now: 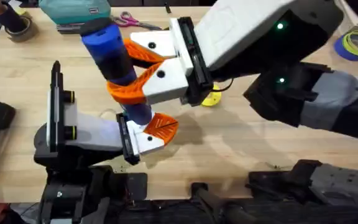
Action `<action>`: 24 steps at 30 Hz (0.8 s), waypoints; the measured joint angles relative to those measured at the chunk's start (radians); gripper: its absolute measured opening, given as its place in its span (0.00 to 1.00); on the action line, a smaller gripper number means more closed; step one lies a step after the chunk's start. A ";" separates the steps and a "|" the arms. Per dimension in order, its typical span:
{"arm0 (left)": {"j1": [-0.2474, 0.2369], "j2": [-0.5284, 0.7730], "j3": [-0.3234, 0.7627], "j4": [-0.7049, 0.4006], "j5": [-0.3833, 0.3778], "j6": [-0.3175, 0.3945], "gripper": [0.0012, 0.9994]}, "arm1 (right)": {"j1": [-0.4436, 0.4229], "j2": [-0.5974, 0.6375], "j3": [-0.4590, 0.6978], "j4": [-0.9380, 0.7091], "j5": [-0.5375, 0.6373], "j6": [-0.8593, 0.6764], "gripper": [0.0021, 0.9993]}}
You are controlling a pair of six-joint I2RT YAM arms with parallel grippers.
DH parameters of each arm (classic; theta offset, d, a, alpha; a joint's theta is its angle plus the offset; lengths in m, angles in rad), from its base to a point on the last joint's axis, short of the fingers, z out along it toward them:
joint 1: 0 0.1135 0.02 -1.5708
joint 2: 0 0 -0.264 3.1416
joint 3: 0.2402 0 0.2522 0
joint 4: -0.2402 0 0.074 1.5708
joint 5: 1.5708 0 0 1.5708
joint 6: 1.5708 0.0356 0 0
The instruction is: Pick up the gripper from the table and insert it into the empty holder that is missing its gripper. Then pick up a screw, insert it into the mounting hole, and use the screwdriver to tighten it. Finally, clean up the table by picking up the vegetable and placing it into the bucket.
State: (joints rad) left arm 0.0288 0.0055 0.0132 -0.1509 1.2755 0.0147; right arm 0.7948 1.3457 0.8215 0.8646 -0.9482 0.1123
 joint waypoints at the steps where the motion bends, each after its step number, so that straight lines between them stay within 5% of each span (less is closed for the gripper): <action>1: 0.000 0.000 0.000 0.000 0.000 0.000 0.01 | 0.000 0.000 0.000 0.005 0.000 0.003 0.02; 6: 0.000 0.000 0.000 0.000 0.000 0.000 0.01 | -0.004 0.000 0.005 0.085 0.004 0.057 0.02; 16: 0.000 0.000 0.000 0.000 -0.001 0.000 0.01 | -0.041 0.000 0.168 -0.102 0.000 0.099 0.02; 24: 0.000 0.000 0.000 0.000 -0.001 0.000 0.01 | -0.042 0.000 0.185 -0.113 0.000 0.097 0.02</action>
State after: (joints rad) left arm 0.0288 0.0052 0.0132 -0.1509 1.2747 0.0147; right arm 0.7532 1.3457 1.0061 0.7517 -0.9478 0.2089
